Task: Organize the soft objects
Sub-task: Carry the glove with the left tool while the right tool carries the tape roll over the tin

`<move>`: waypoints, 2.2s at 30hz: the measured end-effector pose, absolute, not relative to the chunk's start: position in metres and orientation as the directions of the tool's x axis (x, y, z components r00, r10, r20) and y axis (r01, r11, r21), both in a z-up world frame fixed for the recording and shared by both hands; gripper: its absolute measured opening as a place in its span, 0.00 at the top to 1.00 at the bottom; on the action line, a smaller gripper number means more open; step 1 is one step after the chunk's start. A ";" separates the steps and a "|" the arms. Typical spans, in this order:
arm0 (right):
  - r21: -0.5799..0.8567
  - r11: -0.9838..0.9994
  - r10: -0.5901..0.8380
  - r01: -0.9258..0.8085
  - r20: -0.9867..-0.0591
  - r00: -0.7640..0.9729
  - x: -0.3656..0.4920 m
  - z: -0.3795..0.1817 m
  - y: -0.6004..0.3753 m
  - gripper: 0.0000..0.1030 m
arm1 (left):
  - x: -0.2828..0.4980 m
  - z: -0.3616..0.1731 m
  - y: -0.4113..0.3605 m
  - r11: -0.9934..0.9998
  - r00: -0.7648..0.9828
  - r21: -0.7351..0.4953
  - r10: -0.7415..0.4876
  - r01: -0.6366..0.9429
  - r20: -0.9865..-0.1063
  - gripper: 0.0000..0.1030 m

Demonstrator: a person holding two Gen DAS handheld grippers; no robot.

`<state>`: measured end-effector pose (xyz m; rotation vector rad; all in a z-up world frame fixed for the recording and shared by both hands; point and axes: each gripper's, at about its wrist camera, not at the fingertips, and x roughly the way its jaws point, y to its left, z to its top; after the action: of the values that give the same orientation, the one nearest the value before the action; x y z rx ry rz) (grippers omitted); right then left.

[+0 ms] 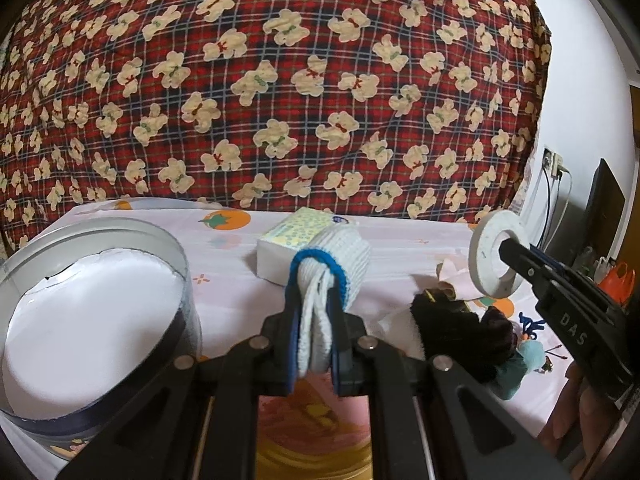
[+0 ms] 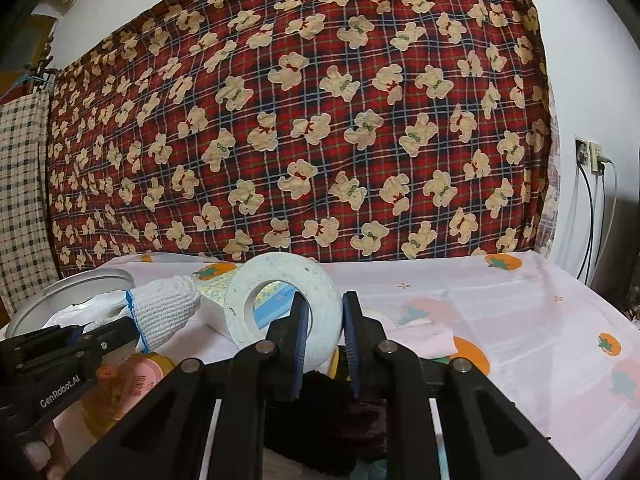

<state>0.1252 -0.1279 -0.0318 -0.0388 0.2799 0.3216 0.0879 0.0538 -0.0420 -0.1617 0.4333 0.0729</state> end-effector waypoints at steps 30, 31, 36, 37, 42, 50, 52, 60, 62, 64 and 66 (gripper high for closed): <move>0.029 0.901 0.418 -0.433 -0.322 0.849 0.131 -0.024 -0.090 0.81 | 0.075 -0.035 0.087 0.973 0.901 -0.200 0.017 -0.115 -0.434 0.90; 0.037 0.895 0.432 -0.445 -0.325 0.841 0.131 -0.020 -0.086 0.81 | 0.073 -0.033 0.088 0.973 0.903 -0.199 0.018 -0.114 -0.430 0.90; 0.083 0.852 0.510 -0.516 -0.350 0.786 0.133 -0.004 -0.059 0.81 | 0.063 -0.019 0.108 0.971 0.906 -0.188 0.054 -0.146 -0.421 0.90; 0.093 0.843 0.526 -0.530 -0.355 0.773 0.134 0.000 -0.053 0.81 | 0.061 -0.017 0.113 0.971 0.905 -0.183 0.064 -0.153 -0.421 0.90; 0.121 0.803 0.580 -0.584 -0.386 0.717 0.140 0.013 -0.020 0.81 | 0.052 -0.008 0.142 0.964 0.898 -0.173 0.110 -0.200 -0.426 0.90; 0.137 0.750 0.622 -0.647 -0.482 0.618 0.153 0.014 0.048 0.81 | 0.044 -0.004 0.199 0.947 0.865 -0.138 0.197 -0.290 -0.462 0.90; 0.140 0.744 0.616 -0.653 -0.522 0.590 0.157 0.008 0.064 0.81 | 0.047 -0.005 0.211 0.944 0.853 -0.135 0.203 -0.301 -0.481 0.90; 0.133 0.745 0.563 -0.654 -0.651 0.509 0.175 -0.017 0.110 0.81 | 0.063 -0.018 0.258 0.927 0.785 -0.143 0.203 -0.346 -0.585 0.90; 0.115 0.745 0.546 -0.657 -0.670 0.502 0.177 -0.022 0.119 0.81 | 0.063 -0.020 0.262 0.926 0.777 -0.130 0.213 -0.353 -0.592 0.90; 0.104 0.745 0.533 -0.659 -0.686 0.495 0.179 -0.025 0.125 0.81 | 0.064 -0.022 0.266 0.925 0.770 -0.129 0.215 -0.359 -0.601 0.90; 0.097 0.745 0.524 -0.660 -0.698 0.489 0.180 -0.028 0.129 0.81 | 0.066 -0.025 0.268 0.924 0.761 -0.122 0.218 -0.362 -0.611 0.90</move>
<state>0.1803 0.1293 -0.0282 -0.1934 0.7762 0.7248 0.0657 0.2683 -0.0252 -0.2395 0.6320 0.3186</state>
